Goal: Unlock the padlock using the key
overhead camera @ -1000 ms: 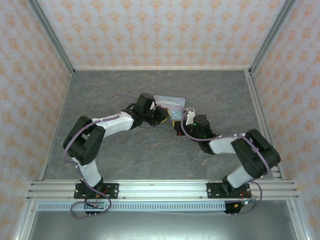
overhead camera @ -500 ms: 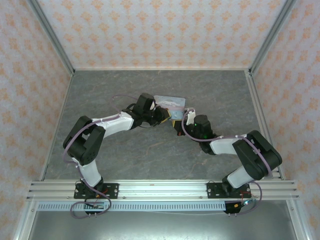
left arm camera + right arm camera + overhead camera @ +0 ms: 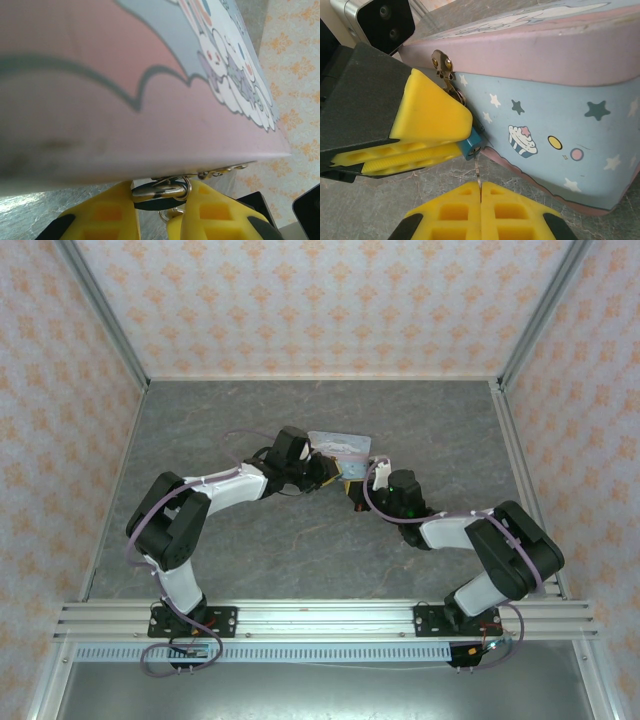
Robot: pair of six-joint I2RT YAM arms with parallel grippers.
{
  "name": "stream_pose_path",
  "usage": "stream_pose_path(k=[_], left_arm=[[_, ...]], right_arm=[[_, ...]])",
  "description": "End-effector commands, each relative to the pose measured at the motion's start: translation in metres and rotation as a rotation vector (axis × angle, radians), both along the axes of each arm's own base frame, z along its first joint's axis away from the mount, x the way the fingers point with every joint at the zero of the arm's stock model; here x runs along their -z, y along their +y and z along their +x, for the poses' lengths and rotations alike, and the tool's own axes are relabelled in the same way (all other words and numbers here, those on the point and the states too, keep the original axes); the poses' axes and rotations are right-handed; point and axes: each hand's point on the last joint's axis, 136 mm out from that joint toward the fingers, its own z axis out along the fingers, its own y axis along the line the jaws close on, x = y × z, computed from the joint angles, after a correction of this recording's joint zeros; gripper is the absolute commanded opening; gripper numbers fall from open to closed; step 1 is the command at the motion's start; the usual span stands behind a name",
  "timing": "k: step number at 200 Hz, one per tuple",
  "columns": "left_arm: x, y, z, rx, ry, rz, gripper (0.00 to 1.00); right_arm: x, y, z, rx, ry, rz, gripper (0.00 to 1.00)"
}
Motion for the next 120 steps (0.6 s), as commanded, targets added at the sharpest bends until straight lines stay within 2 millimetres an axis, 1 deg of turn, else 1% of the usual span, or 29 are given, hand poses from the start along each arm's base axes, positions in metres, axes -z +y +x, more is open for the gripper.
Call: stream_pose_path(k=[1, 36, 74, 120], left_arm=[[-0.036, -0.016, -0.012, 0.087, -0.029, -0.085, 0.16], [-0.042, -0.017, -0.020, 0.119, -0.029, -0.092, 0.16], [-0.038, -0.014, -0.026, 0.152, -0.022, -0.061, 0.16], [-0.036, -0.015, -0.025, 0.151, -0.021, -0.057, 0.16]], right_arm=[[-0.020, 0.008, 0.008, -0.013, -0.082, 0.037, 0.00], [-0.021, 0.010, 0.009, -0.023, -0.096, 0.035, 0.00], [-0.024, 0.011, 0.009, -0.031, -0.114, 0.032, 0.00], [-0.028, 0.016, 0.008, -0.068, -0.106, 0.063, 0.00]])
